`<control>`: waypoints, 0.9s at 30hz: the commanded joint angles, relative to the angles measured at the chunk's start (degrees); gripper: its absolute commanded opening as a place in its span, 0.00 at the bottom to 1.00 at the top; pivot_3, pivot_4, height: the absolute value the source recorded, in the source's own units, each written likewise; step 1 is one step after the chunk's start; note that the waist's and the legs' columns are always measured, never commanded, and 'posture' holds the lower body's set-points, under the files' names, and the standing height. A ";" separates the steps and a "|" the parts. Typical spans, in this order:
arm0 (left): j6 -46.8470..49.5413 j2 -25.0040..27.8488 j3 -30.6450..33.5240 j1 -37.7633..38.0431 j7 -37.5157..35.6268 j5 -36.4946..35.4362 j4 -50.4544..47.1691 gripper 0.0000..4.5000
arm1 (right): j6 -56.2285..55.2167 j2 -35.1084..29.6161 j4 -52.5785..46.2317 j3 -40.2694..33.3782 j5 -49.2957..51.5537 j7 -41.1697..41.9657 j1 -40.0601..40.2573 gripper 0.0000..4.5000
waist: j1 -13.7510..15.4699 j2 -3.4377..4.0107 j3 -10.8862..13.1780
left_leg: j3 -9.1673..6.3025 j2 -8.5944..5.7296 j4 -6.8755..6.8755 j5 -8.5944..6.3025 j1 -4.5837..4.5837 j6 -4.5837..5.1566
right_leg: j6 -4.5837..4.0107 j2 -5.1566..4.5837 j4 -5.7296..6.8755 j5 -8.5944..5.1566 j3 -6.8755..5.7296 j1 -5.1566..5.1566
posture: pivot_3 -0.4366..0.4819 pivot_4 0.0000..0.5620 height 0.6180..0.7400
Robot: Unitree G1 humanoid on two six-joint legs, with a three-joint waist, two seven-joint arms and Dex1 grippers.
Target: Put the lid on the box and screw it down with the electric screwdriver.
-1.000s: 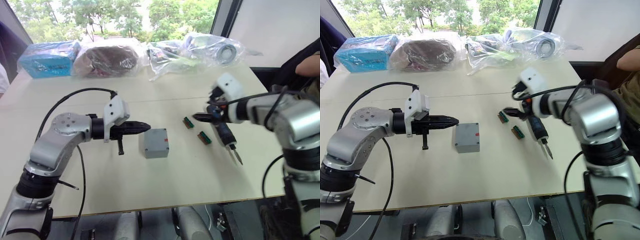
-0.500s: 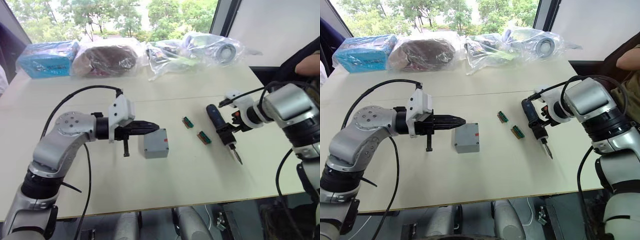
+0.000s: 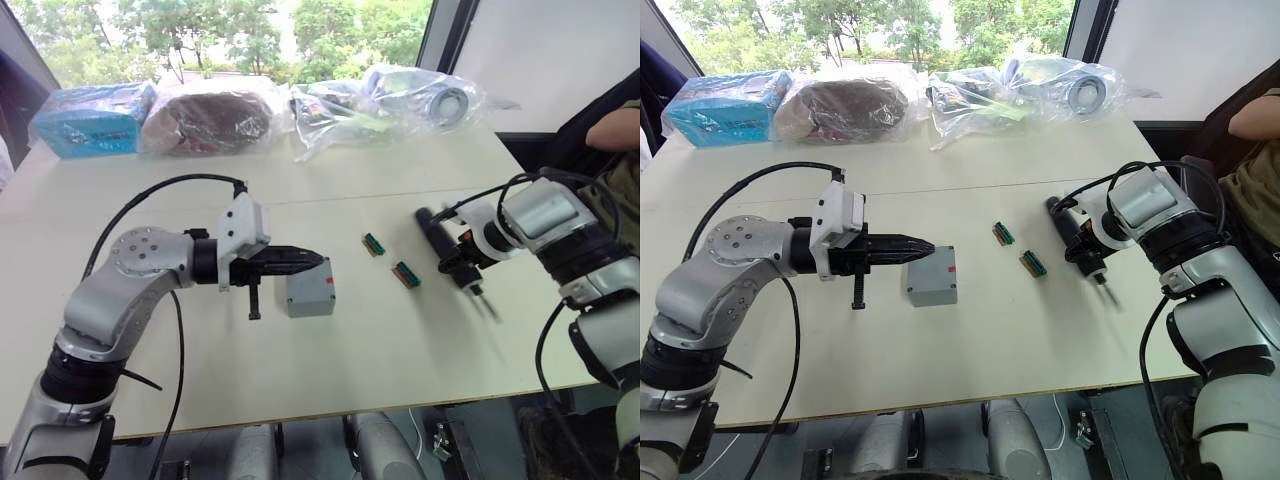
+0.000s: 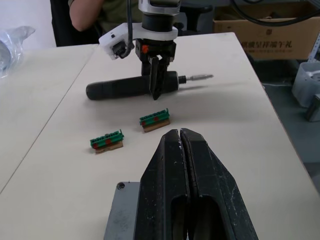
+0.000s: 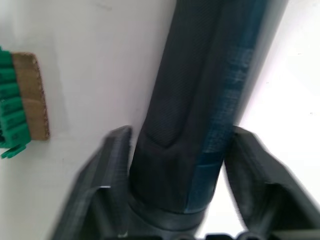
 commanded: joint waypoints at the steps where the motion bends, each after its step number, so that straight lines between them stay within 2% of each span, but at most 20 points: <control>1: -0.85 1.49 1.40 -0.08 -0.65 -0.17 0.03 0.00 | -0.81 1.11 0.50 -3.33 -0.58 0.20 -2.21 0.41 | -0.10 0.00 0.00 | 0.01 0.00 0.00 0.00 0.01 0.00 | 0.00 0.00 0.00 0.01 0.00 0.00 | 0.48 0.27 1.00; 5: -3.19 2.87 0.44 0.36 -2.28 2.37 4.51 0.00 | -5.42 -0.16 -2.95 -7.58 -1.32 -0.30 -2.97 0.41 | -0.05 0.08 0.04 | 0.03 0.00 0.00 0.00 0.02 0.00 | 0.00 0.00 0.05 0.01 0.00 -0.04 | 0.48 0.27 1.00; 8: -5.26 3.58 -1.05 0.64 -3.69 4.78 7.78 0.00 | -10.99 2.23 -12.62 -19.69 3.89 -1.84 -0.77 0.41 | -0.04 0.13 0.08 | 0.04 0.00 -0.02 0.00 -0.06 0.00 | 0.00 0.00 0.07 0.01 0.01 -0.17 | 0.48 0.27 1.00; 12: -6.17 3.12 -2.08 0.50 -4.92 5.85 9.99 0.00 | -21.46 12.26 -26.81 -36.70 10.87 -8.46 5.76 0.41 | 0.00 0.13 0.07 | 0.02 0.04 -0.12 0.00 -0.09 0.00 | 0.00 0.03 0.07 0.01 0.00 -0.21 | 0.48 0.27 1.00; 15: -7.09 3.09 -3.24 0.40 -5.93 6.94 11.40 0.00 | -26.78 21.33 -34.61 -42.99 12.78 -16.50 9.69 0.41 | 0.36 0.10 0.06 | -0.10 0.04 -0.16 0.00 -0.12 0.00 | 0.00 0.03 0.09 0.01 -0.11 -0.19 | 0.48 0.27 1.00; 17: -7.58 2.60 -4.12 0.11 -6.47 7.72 12.69 0.00 | -31.31 27.63 -39.34 -44.93 14.78 -19.81 13.16 0.41 | 0.71 0.09 0.05 | -0.14 0.00 -0.12 0.00 -0.17 0.00 | 0.00 -0.04 0.07 0.01 -0.15 -0.15 | 0.48 0.27 1.00; 23: -7.93 0.73 -5.94 -1.22 -7.33 8.84 16.29 0.00 | -38.86 35.94 -46.08 -43.02 18.37 -21.34 20.79 0.41 | 1.16 0.07 0.04 | -0.05 -0.10 0.04 0.01 -0.17 -0.01 | 0.00 -0.14 0.02 0.01 -0.07 -0.03 | 0.48 0.27 1.00; 27: -7.92 -1.44 -7.34 -1.95 -7.44 9.79 20.06 0.00 | -44.18 37.60 -47.61 -38.69 16.13 -20.80 26.08 0.41 | 0.48 0.08 0.04 | -0.13 -0.01 0.01 0.01 -0.05 -0.01 | 0.00 0.01 0.13 0.01 -0.10 0.00 | 0.48 0.27 1.00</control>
